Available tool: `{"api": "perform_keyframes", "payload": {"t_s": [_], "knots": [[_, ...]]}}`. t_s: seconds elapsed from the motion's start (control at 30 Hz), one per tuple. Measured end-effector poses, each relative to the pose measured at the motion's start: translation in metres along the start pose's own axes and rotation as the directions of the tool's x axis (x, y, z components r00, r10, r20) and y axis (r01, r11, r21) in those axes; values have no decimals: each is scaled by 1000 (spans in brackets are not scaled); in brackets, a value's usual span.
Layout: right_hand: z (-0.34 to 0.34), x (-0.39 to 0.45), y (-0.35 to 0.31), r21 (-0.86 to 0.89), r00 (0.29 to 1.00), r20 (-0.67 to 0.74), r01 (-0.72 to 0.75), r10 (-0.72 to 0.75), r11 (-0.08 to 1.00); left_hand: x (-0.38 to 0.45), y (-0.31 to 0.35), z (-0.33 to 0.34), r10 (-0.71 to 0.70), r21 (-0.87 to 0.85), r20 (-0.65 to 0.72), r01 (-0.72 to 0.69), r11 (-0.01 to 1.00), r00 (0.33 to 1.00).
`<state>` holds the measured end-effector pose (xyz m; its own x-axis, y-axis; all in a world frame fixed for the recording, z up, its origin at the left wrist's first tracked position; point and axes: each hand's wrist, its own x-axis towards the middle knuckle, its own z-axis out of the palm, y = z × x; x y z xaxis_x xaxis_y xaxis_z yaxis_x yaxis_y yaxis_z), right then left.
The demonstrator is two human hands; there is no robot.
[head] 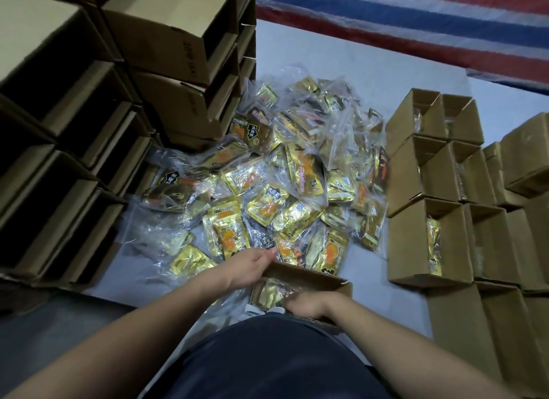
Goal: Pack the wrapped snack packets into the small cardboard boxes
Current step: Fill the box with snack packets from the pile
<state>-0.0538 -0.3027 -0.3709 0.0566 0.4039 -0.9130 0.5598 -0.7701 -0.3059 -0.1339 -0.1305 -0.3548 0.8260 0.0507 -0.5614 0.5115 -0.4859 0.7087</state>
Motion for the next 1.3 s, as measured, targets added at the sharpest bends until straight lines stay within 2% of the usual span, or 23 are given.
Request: {"api": "perform_keyframes", "payload": {"t_s": [0.1,0.2,0.4,0.67,0.77,0.83,0.9,0.97,1.03,1.1,1.23,1.3], "knots": [[7,8,-5,41,999,-12,-41,41,998,-3,2,1,25,37,-3,-25,999,1000],[7,8,-6,54,1000,26,-8,7,999,-3,0,1,12,23,-9,-12,1000,1000],[-5,5,-9,313,992,-128,37,3,949,-2,2,1,10,29,-21,-9,1000,1000],[-2,8,-19,227,996,-88,26,-7,974,-2,2,1,-48,15,-24,48,999,999],[-17,-21,-15,198,986,-120,137,-115,971,4,6,-8,-49,32,-28,50,998,998],[-32,-47,-10,273,962,-199,238,-188,932,11,11,-19,-61,-36,-130,57,998,990],[-48,-68,-2,436,934,-310,303,-175,847,23,15,-32,-143,-144,-343,98,985,929],[-65,-81,8,551,890,-449,347,-82,759,35,11,-47,-284,-209,-513,203,957,810],[-77,-88,14,589,840,-543,372,11,717,46,0,-60,-469,-301,-516,361,883,717],[-83,-88,19,589,807,-587,370,65,719,56,-14,-65,-579,-315,-459,486,815,674],[-79,-78,22,600,801,-591,360,92,715,74,-35,-56,-625,-103,-428,652,751,653],[-73,-72,22,610,800,-593,373,90,700,83,-44,-45,-641,-94,-441,678,729,628]]}}
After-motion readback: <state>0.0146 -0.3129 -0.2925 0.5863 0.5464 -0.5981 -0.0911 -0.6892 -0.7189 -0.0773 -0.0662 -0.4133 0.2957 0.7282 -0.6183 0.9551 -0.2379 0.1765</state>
